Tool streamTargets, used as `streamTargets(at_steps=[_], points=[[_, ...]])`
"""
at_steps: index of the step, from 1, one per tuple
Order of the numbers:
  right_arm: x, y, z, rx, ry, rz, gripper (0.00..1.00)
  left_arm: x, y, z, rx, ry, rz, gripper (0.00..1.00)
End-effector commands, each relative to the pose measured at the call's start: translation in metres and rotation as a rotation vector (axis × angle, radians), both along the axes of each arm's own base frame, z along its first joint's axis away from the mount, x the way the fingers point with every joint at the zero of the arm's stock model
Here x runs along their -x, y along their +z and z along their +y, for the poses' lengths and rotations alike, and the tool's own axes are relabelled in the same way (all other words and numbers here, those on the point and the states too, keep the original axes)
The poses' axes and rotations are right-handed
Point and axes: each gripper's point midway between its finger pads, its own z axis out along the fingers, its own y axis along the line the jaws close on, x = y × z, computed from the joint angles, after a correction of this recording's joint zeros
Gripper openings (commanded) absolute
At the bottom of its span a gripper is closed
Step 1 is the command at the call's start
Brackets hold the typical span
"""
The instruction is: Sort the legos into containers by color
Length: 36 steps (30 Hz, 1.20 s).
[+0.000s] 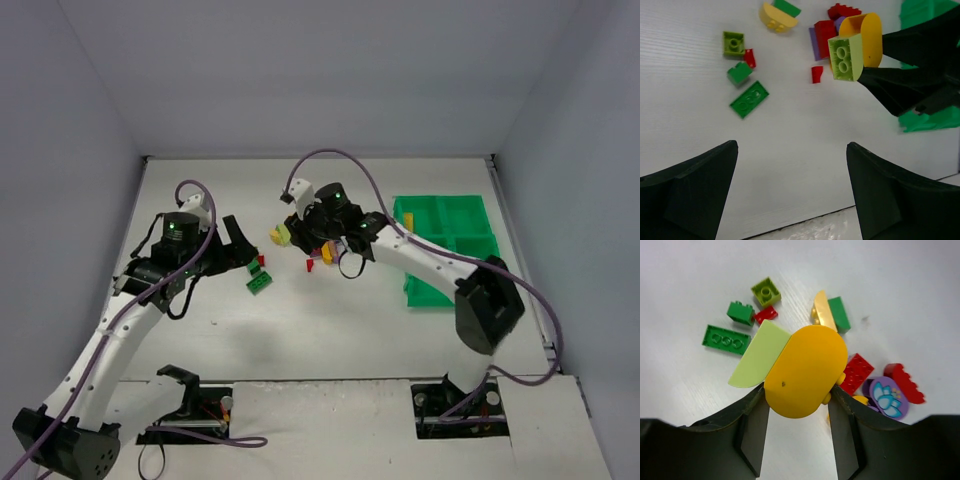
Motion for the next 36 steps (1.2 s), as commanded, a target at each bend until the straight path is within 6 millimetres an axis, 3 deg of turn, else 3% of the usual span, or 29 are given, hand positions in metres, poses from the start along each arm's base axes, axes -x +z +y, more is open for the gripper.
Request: streamTargets(at_steps=[1, 2, 5, 14, 21, 27, 36], points=[[-0.003, 0.079, -0.004, -0.169, -0.059, -0.141, 0.00, -0.028, 0.036, -0.044, 0.239, -0.078, -0.095, 0.82], [0.003, 0.091, -0.009, -0.190, -0.061, -0.156, 0.00, -0.036, 0.048, -0.052, 0.282, -0.096, -0.141, 0.82], [0.014, 0.114, -0.017, -0.234, -0.073, -0.189, 0.00, -0.045, 0.054, -0.071, 0.379, -0.147, -0.132, 0.82], [0.030, 0.127, -0.030, -0.251, -0.088, -0.205, 0.00, -0.070, 0.105, -0.106, 0.566, -0.256, -0.224, 0.82], [0.031, 0.127, -0.032, -0.249, -0.094, -0.205, 0.00, -0.070, 0.105, -0.113, 0.604, -0.303, -0.237, 0.74], [0.030, 0.125, -0.029, -0.252, -0.092, -0.194, 0.00, -0.063, 0.108, -0.115, 0.617, -0.343, -0.268, 0.74], [0.025, 0.124, -0.035, -0.251, -0.120, -0.191, 0.00, -0.063, 0.087, -0.104, 0.544, -0.289, -0.242, 0.74]])
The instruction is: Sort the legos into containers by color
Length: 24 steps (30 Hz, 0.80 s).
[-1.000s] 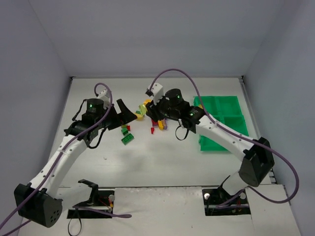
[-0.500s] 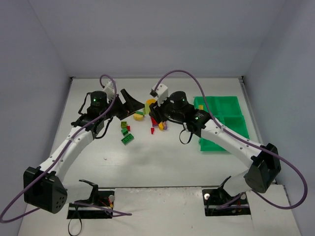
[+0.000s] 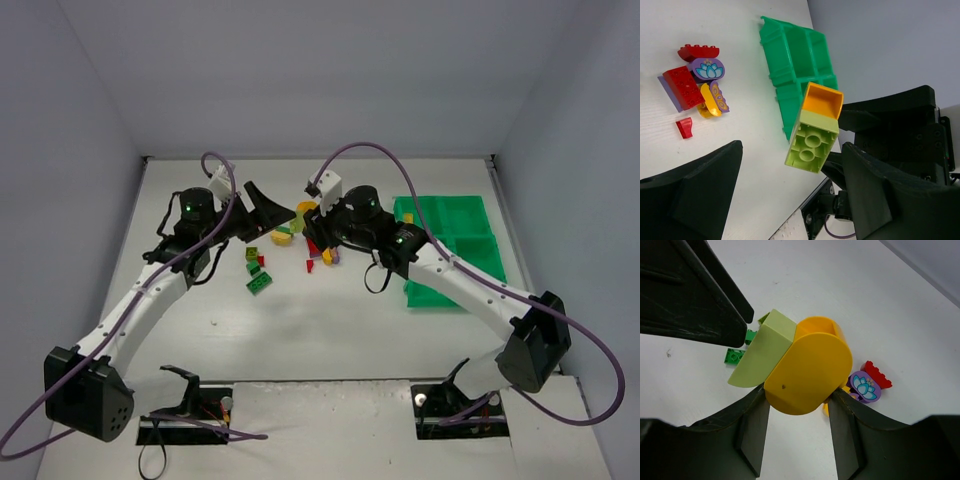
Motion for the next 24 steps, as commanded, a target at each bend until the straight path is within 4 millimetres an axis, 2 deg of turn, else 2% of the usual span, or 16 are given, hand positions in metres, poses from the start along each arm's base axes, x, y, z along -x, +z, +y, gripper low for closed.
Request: streamTargets(at_steps=[1, 7, 16, 24], points=[[-0.006, 0.024, 0.000, -0.063, -0.019, -0.054, 0.00, 0.003, 0.032, 0.003, 0.011, -0.010, -0.126, 0.74], [-0.004, 0.018, 0.000, -0.056, -0.008, -0.036, 0.00, 0.005, 0.036, 0.011, -0.018, 0.009, -0.165, 0.78], [0.007, 0.017, 0.008, -0.052, 0.064, 0.011, 0.00, 0.005, 0.039, -0.001, -0.004, -0.079, -0.251, 0.77], [0.012, 0.017, 0.012, -0.061, 0.096, 0.039, 0.00, 0.003, 0.028, -0.004, -0.056, -0.123, -0.252, 0.74]])
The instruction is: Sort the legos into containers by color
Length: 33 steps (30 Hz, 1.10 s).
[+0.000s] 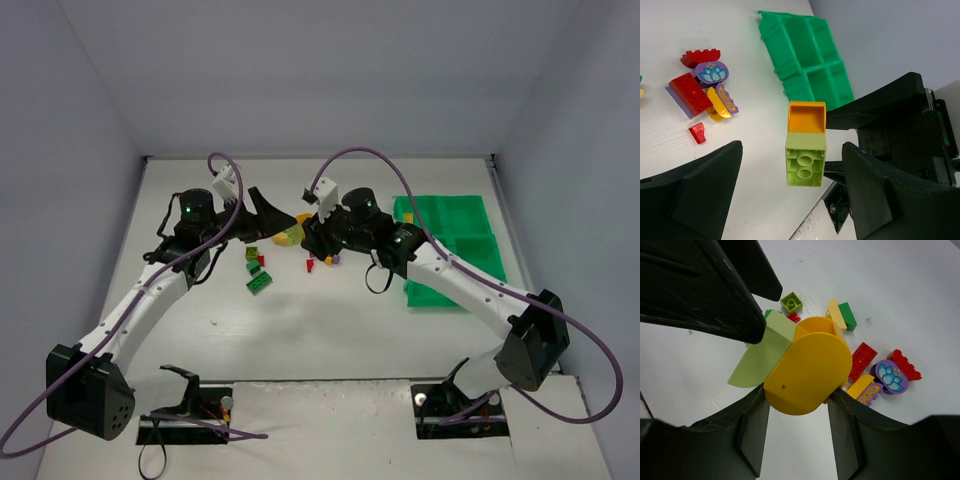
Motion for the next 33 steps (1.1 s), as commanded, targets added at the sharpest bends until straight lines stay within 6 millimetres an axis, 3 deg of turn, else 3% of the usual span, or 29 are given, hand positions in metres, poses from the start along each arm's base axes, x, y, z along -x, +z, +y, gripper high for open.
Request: streamTargets(at_steps=[1, 17, 24, 25, 28, 33], points=[[-0.006, 0.034, 0.010, -0.081, 0.019, -0.047, 0.00, 0.000, 0.034, -0.005, 0.016, -0.052, -0.147, 0.74], [-0.010, 0.032, 0.013, -0.080, 0.016, -0.036, 0.00, 0.009, 0.011, -0.019, -0.012, -0.106, -0.109, 0.59], [-0.012, 0.032, 0.011, -0.079, 0.006, -0.037, 0.00, 0.007, 0.008, -0.020, -0.018, -0.112, -0.089, 0.28], [-0.012, 0.032, 0.011, -0.079, 0.006, -0.037, 0.00, 0.007, 0.010, -0.021, -0.018, -0.115, -0.096, 0.19], [-0.015, 0.029, 0.006, -0.070, -0.010, -0.038, 0.00, 0.008, 0.009, -0.022, -0.017, -0.124, -0.091, 0.04], [-0.020, 0.018, -0.005, -0.044, -0.042, -0.036, 0.00, 0.010, 0.010, -0.019, -0.032, -0.126, -0.097, 0.00]])
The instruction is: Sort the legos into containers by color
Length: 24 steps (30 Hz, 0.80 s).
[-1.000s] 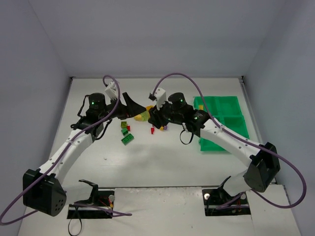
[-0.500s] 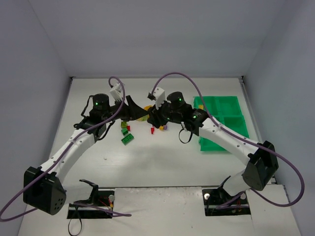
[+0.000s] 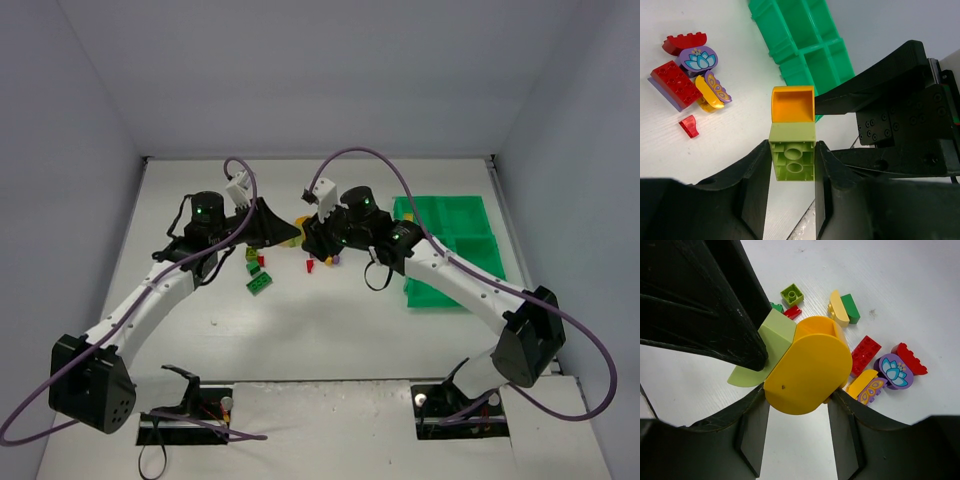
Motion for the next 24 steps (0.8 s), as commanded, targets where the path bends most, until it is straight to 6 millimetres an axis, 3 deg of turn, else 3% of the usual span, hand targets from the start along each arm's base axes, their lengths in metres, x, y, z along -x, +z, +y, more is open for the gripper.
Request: streamTargets(at_steps=[1, 17, 20, 24], points=[[-0.021, 0.028, -0.007, -0.057, -0.053, -0.089, 0.00, 0.000, 0.025, -0.001, -0.003, -0.031, -0.097, 0.00], [-0.041, 0.010, -0.055, -0.001, -0.164, -0.097, 0.00, 0.002, 0.028, 0.009, -0.005, -0.028, -0.097, 0.00], [-0.057, 0.011, -0.074, 0.008, -0.241, -0.102, 0.00, 0.001, 0.028, 0.012, -0.012, -0.012, -0.097, 0.00], [-0.096, -0.004, -0.135, 0.060, -0.488, -0.036, 0.00, 0.008, 0.016, 0.021, -0.074, 0.019, -0.060, 0.00]])
